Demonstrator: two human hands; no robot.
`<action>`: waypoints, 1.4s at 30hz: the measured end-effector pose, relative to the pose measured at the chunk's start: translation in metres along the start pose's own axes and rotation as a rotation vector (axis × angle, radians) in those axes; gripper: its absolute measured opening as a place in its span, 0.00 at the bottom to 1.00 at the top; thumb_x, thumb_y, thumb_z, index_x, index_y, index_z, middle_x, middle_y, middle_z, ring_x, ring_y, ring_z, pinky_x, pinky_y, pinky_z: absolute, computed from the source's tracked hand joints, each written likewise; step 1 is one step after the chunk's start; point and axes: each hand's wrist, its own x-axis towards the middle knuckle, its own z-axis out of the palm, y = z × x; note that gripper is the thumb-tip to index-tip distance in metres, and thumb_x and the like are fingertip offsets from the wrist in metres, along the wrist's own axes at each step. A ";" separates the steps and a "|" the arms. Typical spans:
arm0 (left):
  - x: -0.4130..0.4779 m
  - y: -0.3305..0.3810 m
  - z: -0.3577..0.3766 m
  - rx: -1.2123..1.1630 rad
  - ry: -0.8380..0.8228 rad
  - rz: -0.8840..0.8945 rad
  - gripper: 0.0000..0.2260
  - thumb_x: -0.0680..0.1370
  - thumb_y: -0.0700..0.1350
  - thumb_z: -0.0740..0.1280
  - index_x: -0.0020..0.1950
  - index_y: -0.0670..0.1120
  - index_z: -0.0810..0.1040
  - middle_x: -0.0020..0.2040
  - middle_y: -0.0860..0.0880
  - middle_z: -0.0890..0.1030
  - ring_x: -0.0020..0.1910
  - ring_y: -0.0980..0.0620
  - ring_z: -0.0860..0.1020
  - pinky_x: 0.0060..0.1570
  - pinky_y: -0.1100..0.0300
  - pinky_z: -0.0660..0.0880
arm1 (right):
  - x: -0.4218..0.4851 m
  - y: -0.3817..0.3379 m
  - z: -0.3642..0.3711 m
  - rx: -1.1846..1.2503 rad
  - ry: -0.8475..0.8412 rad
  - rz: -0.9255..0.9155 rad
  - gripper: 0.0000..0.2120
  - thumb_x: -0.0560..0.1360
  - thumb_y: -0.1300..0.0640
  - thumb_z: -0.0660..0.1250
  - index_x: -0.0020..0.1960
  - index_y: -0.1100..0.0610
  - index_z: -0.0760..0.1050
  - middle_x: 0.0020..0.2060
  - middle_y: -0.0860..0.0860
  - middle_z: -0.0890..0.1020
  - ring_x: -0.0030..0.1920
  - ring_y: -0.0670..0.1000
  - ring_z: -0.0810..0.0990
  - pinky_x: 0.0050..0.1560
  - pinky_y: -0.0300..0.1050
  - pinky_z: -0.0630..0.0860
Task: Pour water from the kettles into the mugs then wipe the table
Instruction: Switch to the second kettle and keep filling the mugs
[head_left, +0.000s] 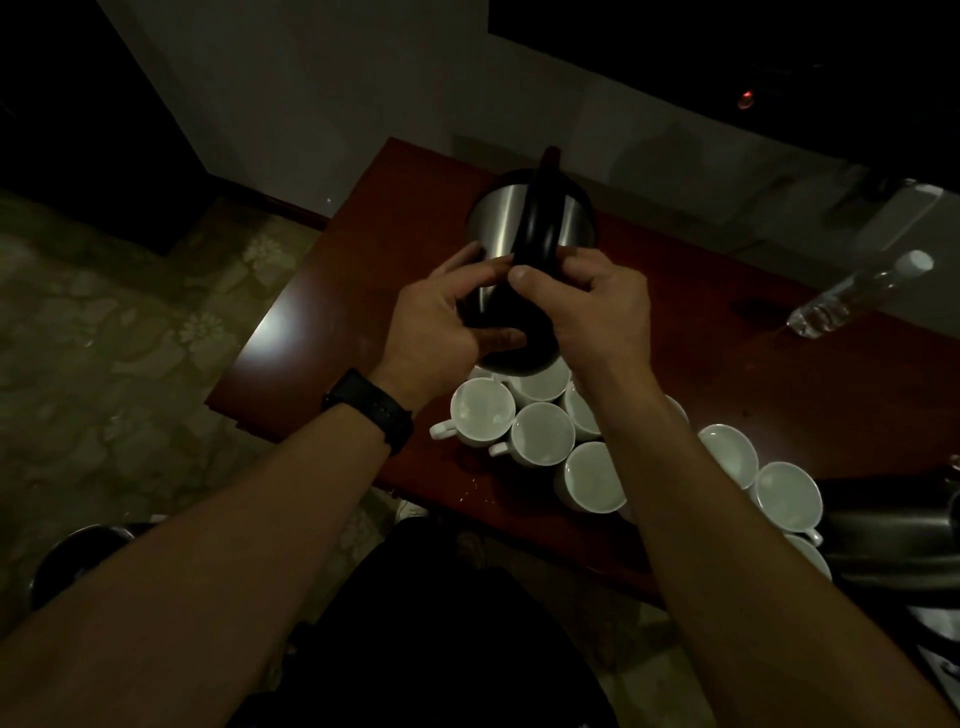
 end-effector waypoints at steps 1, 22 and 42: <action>0.000 -0.001 0.000 -0.003 0.000 -0.002 0.33 0.67 0.33 0.80 0.66 0.58 0.75 0.65 0.65 0.71 0.76 0.58 0.64 0.70 0.64 0.67 | 0.000 0.000 0.000 0.004 0.001 0.000 0.02 0.65 0.49 0.76 0.35 0.46 0.83 0.45 0.44 0.85 0.48 0.48 0.86 0.52 0.60 0.83; -0.005 0.001 -0.007 0.035 -0.043 -0.038 0.32 0.69 0.34 0.79 0.67 0.56 0.75 0.69 0.60 0.73 0.78 0.56 0.62 0.73 0.60 0.66 | -0.004 0.004 0.007 0.014 0.009 0.020 0.09 0.63 0.44 0.74 0.39 0.47 0.84 0.50 0.48 0.86 0.50 0.51 0.86 0.53 0.61 0.83; 0.066 0.040 0.022 0.031 -0.191 -0.110 0.25 0.74 0.35 0.76 0.70 0.44 0.78 0.64 0.45 0.82 0.64 0.48 0.80 0.65 0.45 0.78 | 0.063 -0.003 -0.023 0.365 0.182 0.325 0.04 0.70 0.59 0.78 0.41 0.57 0.84 0.37 0.51 0.88 0.41 0.51 0.88 0.41 0.47 0.84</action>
